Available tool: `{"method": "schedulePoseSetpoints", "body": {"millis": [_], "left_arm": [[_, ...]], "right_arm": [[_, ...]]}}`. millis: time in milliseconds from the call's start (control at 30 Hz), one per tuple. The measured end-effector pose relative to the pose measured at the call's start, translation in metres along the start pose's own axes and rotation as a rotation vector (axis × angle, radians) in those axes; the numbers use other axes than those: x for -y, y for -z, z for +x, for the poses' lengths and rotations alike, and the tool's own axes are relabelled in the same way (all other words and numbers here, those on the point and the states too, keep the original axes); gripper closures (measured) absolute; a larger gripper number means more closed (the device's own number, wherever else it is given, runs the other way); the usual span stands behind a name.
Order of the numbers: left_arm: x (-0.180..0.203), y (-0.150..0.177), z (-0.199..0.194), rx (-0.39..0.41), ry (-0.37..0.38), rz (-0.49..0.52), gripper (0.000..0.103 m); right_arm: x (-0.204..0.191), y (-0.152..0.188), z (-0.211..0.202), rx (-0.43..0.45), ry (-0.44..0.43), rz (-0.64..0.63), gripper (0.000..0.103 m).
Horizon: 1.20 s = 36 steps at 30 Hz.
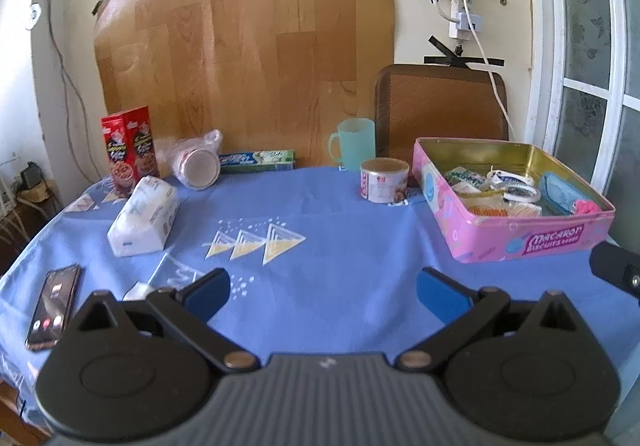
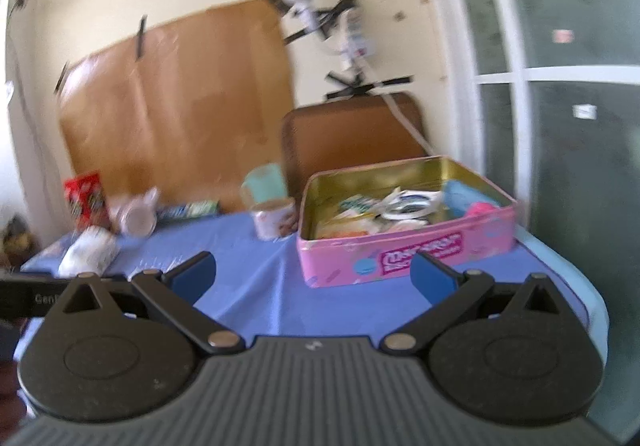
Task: Organize soft objects
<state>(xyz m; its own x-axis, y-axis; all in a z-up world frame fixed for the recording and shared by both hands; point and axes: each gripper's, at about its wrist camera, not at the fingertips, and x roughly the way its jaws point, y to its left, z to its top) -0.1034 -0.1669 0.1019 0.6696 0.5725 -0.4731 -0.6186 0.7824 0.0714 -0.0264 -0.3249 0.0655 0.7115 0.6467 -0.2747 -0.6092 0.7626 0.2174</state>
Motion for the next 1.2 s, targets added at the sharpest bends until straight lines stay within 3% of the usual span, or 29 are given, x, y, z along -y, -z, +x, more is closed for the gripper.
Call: {"method": "schedulePoseSetpoints", "body": {"millis": [100,467,633,767,1000,1200], "left_arm": [[-0.003,-0.009,0.012,0.006,-0.009,0.009,0.0],[-0.013,-0.034,0.089,-0.076,0.034,0.025,0.0],[-0.009,-0.052,0.121,-0.049,0.02,0.069,0.0],[-0.003,-0.066,0.142,-0.047,0.07,0.079,0.0],[0.008,-0.073,0.162,-0.066,0.139,0.081,0.0],[0.01,-0.071,0.159,-0.068,0.151,0.068,0.0]], "right_arm": [[0.009,-0.015,0.015,-0.047,-0.027,0.03,0.0],[0.019,-0.027,0.063,-0.1,0.057,0.082,0.0],[0.016,-0.034,0.084,-0.085,0.054,0.041,0.0],[0.019,-0.034,0.096,-0.099,0.084,0.056,0.0],[0.025,-0.034,0.098,-0.083,0.15,0.093,0.0],[0.015,-0.035,0.095,-0.068,0.163,0.029,0.0]]}}
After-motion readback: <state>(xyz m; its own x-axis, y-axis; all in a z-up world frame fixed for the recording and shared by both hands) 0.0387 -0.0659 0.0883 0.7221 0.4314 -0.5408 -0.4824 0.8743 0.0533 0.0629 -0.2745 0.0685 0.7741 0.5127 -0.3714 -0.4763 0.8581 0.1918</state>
